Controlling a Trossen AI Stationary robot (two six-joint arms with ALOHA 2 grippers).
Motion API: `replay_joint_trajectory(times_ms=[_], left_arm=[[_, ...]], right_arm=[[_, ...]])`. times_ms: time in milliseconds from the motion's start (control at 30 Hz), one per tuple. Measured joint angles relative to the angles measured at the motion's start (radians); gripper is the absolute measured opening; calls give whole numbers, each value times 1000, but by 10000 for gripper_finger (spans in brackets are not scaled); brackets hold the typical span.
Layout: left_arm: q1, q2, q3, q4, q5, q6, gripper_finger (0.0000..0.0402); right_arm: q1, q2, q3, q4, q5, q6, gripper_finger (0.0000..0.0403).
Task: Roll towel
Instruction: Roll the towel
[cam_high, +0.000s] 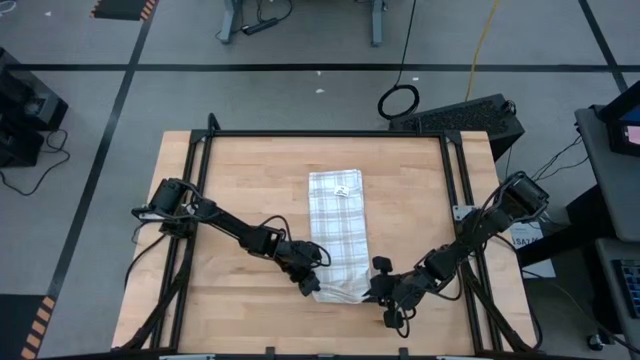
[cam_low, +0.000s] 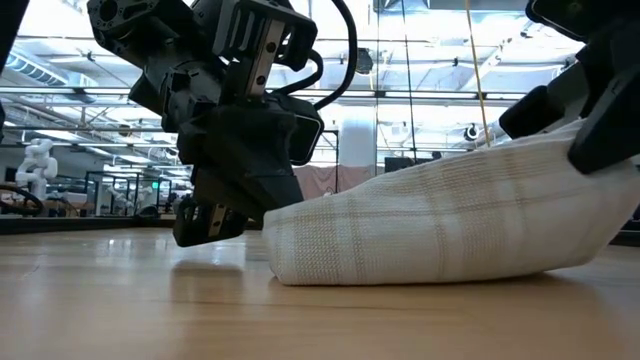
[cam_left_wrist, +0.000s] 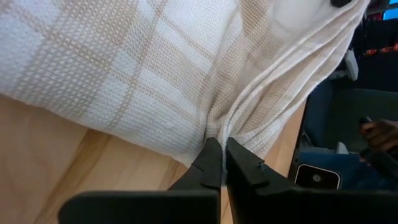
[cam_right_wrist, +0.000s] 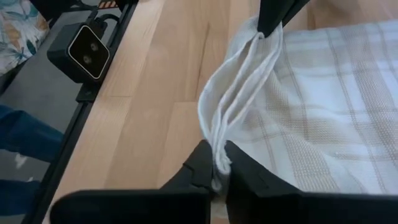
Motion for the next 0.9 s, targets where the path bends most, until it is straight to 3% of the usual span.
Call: replay_joint_trajectory(times_ms=[233, 467, 700, 900], left_arm=[[-8, -5, 5, 12, 22, 4, 35], [-43, -116, 6, -7, 5, 136, 114], [-155, -190, 45, -78, -224, 340, 221], [-255, -173, 45, -177, -482, 344, 300]], right_arm=[[-5, 0, 0, -12, -3, 65, 5], [-6, 0, 0, -12, -4, 95, 3], [-19, 0, 0, -11, -6, 117, 1], [-46, 0, 0, -9, -7, 130, 1]])
